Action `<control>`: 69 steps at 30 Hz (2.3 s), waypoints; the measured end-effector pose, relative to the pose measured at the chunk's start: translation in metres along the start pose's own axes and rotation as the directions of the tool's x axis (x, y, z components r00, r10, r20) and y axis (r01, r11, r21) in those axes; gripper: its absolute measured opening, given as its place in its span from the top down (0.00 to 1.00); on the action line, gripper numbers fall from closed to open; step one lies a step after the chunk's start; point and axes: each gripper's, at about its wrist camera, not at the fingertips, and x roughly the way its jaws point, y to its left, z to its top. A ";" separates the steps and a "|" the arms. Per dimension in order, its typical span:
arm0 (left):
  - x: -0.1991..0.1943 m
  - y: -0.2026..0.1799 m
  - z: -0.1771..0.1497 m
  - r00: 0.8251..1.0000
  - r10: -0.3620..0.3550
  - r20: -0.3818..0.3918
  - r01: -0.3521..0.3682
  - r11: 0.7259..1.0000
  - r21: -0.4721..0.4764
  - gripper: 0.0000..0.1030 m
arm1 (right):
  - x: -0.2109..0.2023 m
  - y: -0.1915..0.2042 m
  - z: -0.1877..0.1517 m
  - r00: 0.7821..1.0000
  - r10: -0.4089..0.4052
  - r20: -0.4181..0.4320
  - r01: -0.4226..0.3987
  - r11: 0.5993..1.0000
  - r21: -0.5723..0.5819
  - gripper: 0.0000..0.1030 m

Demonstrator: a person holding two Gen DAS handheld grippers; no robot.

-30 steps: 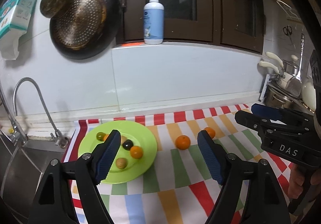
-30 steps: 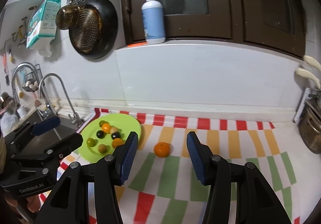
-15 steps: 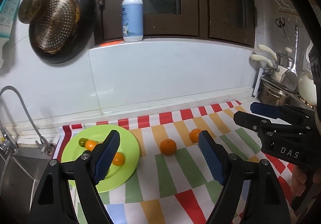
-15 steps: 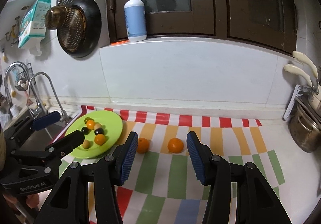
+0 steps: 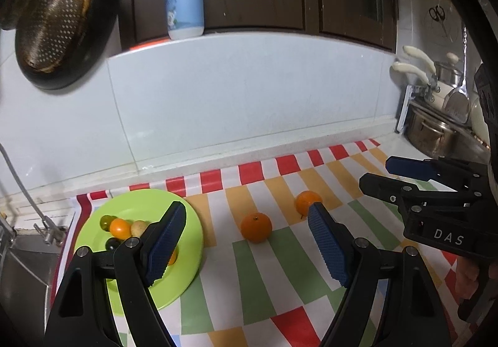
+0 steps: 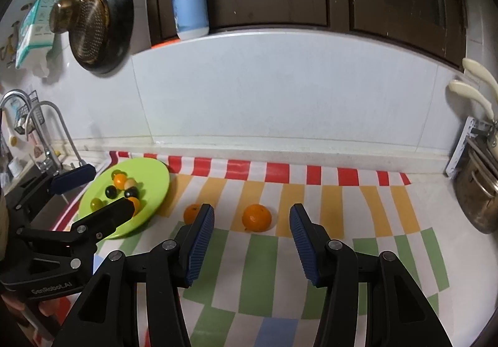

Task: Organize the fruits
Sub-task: 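Move both open grippers back toward the last two oranges on the cloth, then grasp an orange with the left gripper while the right grasps the other orange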

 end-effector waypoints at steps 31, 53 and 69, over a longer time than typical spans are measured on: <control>0.113 0.009 -0.022 0.974 -0.096 -0.205 0.098 0.995 0.001 0.26 | 0.116 -0.012 -0.018 0.976 0.055 -0.211 -0.057 0.998 0.001 0.50; 0.121 0.011 -0.025 0.953 -0.176 -0.248 0.174 0.984 -0.030 0.61 | 0.133 -0.011 -0.029 0.969 0.082 -0.233 -0.084 0.996 0.001 0.60; 0.055 0.017 -0.006 0.983 -0.127 -0.134 0.122 0.991 -0.047 0.61 | 0.073 0.006 -0.009 0.987 0.093 -0.131 -0.094 0.996 -0.002 0.60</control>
